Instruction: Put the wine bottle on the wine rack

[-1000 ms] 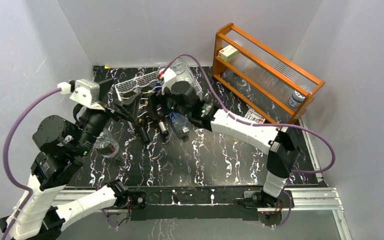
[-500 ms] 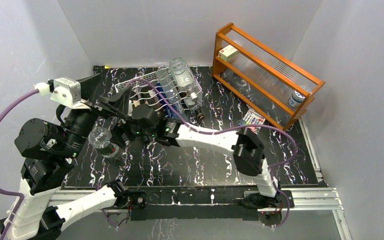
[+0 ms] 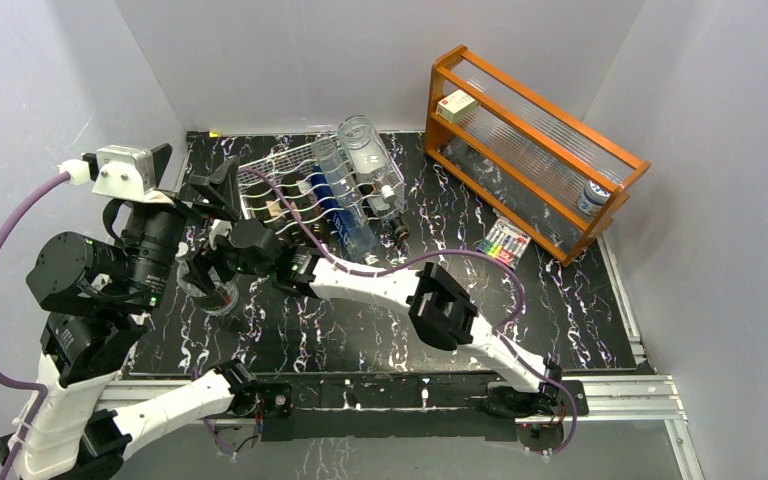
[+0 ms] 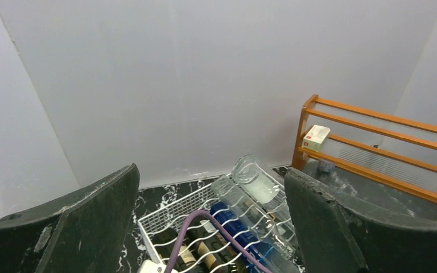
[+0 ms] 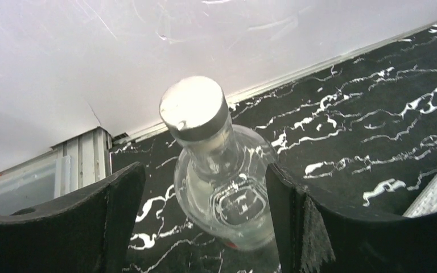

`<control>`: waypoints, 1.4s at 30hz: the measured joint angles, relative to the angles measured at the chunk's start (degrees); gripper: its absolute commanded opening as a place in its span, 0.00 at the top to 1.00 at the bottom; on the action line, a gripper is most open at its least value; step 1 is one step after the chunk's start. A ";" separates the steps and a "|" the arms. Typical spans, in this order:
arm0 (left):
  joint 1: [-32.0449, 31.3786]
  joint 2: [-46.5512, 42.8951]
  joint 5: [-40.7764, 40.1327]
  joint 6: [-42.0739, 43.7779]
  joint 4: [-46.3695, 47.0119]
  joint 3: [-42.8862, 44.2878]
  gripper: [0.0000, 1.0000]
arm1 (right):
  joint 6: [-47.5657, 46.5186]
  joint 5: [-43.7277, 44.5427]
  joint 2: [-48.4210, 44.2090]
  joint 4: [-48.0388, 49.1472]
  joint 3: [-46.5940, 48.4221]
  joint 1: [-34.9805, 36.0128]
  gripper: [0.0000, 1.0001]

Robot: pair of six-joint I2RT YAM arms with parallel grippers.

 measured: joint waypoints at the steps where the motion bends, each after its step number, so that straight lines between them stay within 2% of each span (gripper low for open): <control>1: 0.00 0.04 -0.50 0.11 -0.02 0.02 0.02 | -0.13 -0.24 1.11 0.55 1.22 -0.02 0.15; 6: 0.00 1.03 -2.32 0.59 -1.25 1.14 0.02 | -0.50 -0.63 5.46 4.02 5.51 -0.02 0.18; 9: 0.00 1.57 -2.93 0.74 -1.73 1.16 0.02 | -0.87 -0.37 7.15 5.86 6.73 0.00 0.26; 15: 0.00 2.34 -3.76 1.11 -3.21 1.25 0.02 | -2.01 0.15 9.75 10.43 8.57 0.00 0.46; 19: 0.00 2.60 -4.22 1.27 -4.11 1.49 0.02 | -3.23 0.50 10.64 12.33 8.72 0.00 0.65; 23: 0.00 2.60 -4.48 1.55 -4.35 1.51 0.02 | -4.22 0.59 10.64 13.27 8.46 -0.37 0.74; 26: 0.00 2.60 -4.79 1.75 -4.35 1.51 0.02 | -5.29 0.61 9.16 16.35 4.61 -0.28 0.77; 30: 0.00 2.60 -4.90 1.99 -4.35 1.51 0.02 | -6.97 0.00 2.58 20.06 -6.64 -0.17 0.83; 42: 0.00 2.60 -5.01 1.49 -4.31 0.61 0.02 | -9.14 -5.20 -19.78 21.35 -37.73 -0.20 0.90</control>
